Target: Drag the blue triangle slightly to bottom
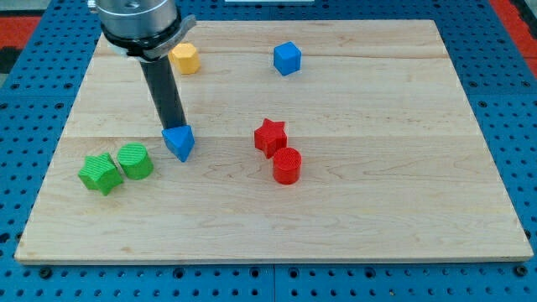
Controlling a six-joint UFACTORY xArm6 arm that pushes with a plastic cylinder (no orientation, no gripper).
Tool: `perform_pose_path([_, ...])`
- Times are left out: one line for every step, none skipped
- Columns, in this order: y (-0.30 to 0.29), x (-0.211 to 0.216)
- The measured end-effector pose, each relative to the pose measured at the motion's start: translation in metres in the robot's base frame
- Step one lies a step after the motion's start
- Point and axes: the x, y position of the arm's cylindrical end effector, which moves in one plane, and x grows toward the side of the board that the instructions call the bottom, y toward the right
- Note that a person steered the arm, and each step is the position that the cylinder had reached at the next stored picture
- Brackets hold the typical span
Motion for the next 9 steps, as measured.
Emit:
perform_pose_path([0.0,0.003])
perform_pose_path([0.0,0.022])
perform_pose_path([0.0,0.048])
perform_pose_path([0.0,0.082])
perform_pose_path([-0.007,0.093])
perform_pose_path([-0.011,0.093])
perform_pose_path([-0.011,0.093])
perform_pose_path([-0.015,0.093])
perform_pose_path([-0.018,0.093])
